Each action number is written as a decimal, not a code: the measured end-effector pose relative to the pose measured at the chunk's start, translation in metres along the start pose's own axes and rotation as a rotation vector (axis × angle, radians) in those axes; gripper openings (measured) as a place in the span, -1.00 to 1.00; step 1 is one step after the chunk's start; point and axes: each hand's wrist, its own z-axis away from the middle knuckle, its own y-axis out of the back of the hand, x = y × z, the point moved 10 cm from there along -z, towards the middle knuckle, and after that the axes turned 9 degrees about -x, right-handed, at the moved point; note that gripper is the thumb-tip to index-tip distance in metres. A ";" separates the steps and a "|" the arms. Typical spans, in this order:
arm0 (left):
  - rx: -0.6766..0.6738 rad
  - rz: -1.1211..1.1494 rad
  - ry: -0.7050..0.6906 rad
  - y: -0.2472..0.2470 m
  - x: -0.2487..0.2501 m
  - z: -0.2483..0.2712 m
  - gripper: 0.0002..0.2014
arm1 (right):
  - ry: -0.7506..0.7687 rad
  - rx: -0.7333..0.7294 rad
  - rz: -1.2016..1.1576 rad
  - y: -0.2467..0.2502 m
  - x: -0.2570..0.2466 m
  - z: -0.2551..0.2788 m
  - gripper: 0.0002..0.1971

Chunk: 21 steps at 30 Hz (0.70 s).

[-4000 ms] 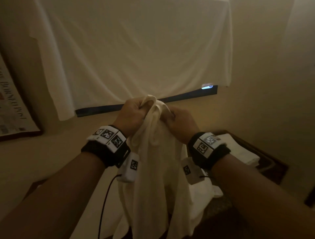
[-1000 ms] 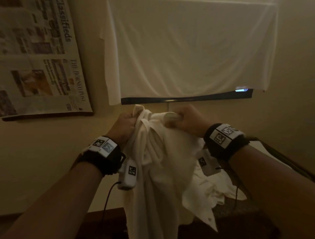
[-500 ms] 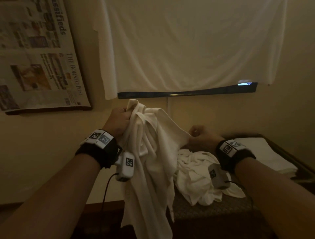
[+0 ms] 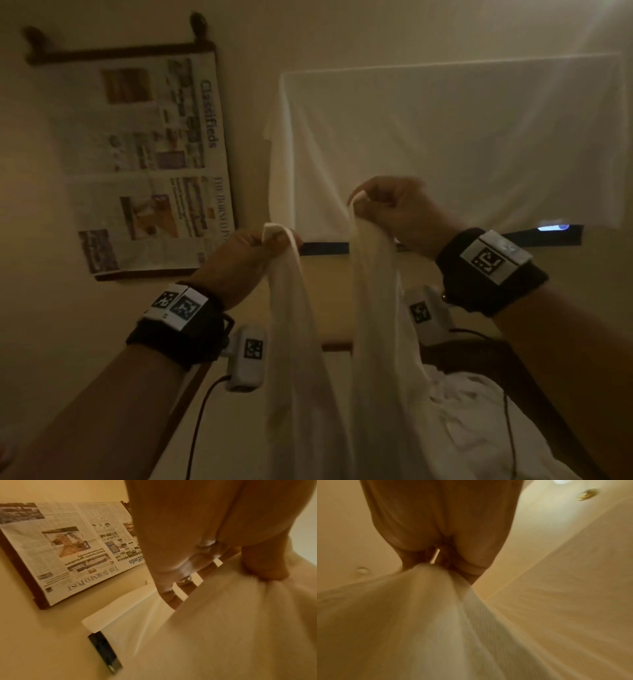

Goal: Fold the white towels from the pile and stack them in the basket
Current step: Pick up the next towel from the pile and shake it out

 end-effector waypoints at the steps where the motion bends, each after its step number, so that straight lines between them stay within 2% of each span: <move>1: 0.018 0.019 -0.027 0.010 0.009 0.000 -0.69 | 0.022 -0.033 0.011 -0.008 -0.015 -0.010 -0.93; 4: 0.086 0.093 -0.113 0.038 0.037 -0.003 -0.87 | 0.097 -0.046 -0.003 -0.025 -0.055 -0.036 -0.94; 8: 0.113 0.187 -0.192 0.065 0.062 -0.007 -0.78 | 0.162 -0.024 -0.045 -0.044 -0.093 -0.059 -0.95; 15: 0.004 0.260 -0.241 0.082 0.077 -0.009 -0.76 | 0.203 0.015 -0.051 -0.069 -0.134 -0.083 -0.93; 18: -0.024 0.266 -0.248 0.091 0.080 -0.008 -0.77 | 0.165 -0.016 -0.086 -0.084 -0.138 -0.089 -0.88; 21: -0.024 0.290 -0.233 0.102 0.077 -0.006 -0.66 | 0.101 -0.170 -0.154 -0.106 -0.137 -0.096 -0.72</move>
